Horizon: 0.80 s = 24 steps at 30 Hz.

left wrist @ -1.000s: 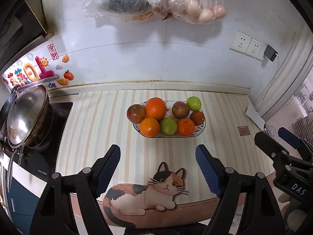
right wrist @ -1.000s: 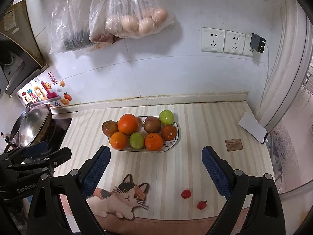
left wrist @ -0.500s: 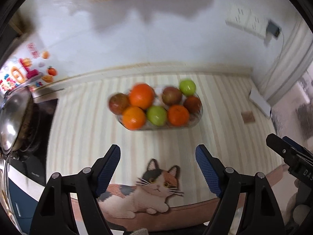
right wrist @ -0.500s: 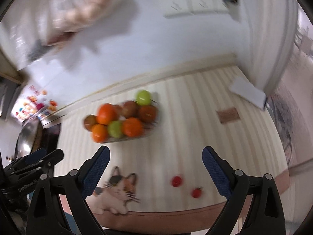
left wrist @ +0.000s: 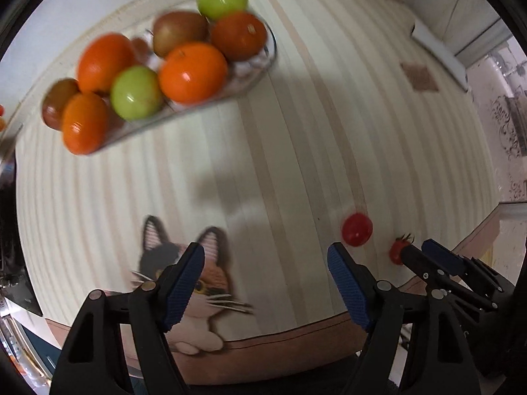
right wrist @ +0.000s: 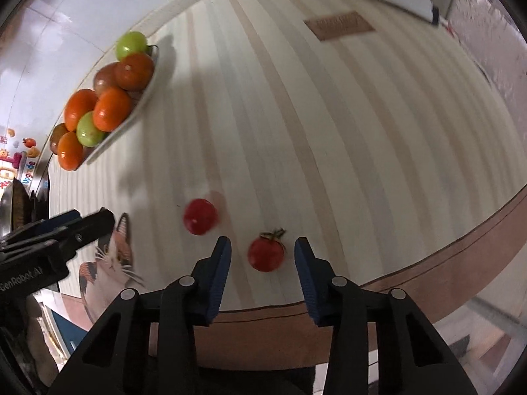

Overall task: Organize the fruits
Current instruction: 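Grasp the stemmed red tomato with the right tool while the left tool grasps the round red tomato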

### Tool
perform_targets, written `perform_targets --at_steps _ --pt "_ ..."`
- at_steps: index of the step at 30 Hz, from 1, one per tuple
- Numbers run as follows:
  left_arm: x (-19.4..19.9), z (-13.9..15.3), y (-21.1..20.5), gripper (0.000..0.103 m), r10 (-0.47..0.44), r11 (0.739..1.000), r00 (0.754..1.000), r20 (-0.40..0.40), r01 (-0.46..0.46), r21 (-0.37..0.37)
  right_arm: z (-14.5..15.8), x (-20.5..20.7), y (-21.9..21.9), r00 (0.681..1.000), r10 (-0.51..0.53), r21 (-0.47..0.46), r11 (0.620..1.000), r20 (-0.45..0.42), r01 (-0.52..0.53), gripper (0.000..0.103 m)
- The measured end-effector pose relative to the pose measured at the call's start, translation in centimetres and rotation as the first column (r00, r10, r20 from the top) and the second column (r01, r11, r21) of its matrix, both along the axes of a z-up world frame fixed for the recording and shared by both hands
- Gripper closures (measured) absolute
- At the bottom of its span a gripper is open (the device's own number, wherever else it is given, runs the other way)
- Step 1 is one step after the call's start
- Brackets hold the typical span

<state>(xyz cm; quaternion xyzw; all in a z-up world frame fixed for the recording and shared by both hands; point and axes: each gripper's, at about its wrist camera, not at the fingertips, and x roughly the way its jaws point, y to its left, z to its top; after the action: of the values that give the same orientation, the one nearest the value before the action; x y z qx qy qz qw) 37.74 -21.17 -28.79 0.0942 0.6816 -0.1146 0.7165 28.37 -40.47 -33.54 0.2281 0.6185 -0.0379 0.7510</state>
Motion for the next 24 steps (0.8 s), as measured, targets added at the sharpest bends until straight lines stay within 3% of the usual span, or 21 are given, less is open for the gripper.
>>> perform_targets --at_steps 7,11,24 --pt "-0.2 -1.5 -1.4 0.028 -0.023 1.000 0.998 -0.052 0.022 -0.018 -1.5 0.5 0.4 1.000 0.025 0.009 1.000 -0.007 -0.025 0.065" --pt "-0.1 -1.9 -3.0 0.028 -0.042 0.999 0.997 -0.064 0.040 -0.033 -1.4 0.4 1.0 0.998 0.056 -0.024 0.998 0.010 -0.055 0.074" --pt "-0.8 -5.0 -9.5 0.035 -0.179 0.984 0.979 -0.099 0.176 -0.036 -0.7 -0.4 -2.2 1.000 -0.013 -0.035 0.999 0.016 0.014 0.074"
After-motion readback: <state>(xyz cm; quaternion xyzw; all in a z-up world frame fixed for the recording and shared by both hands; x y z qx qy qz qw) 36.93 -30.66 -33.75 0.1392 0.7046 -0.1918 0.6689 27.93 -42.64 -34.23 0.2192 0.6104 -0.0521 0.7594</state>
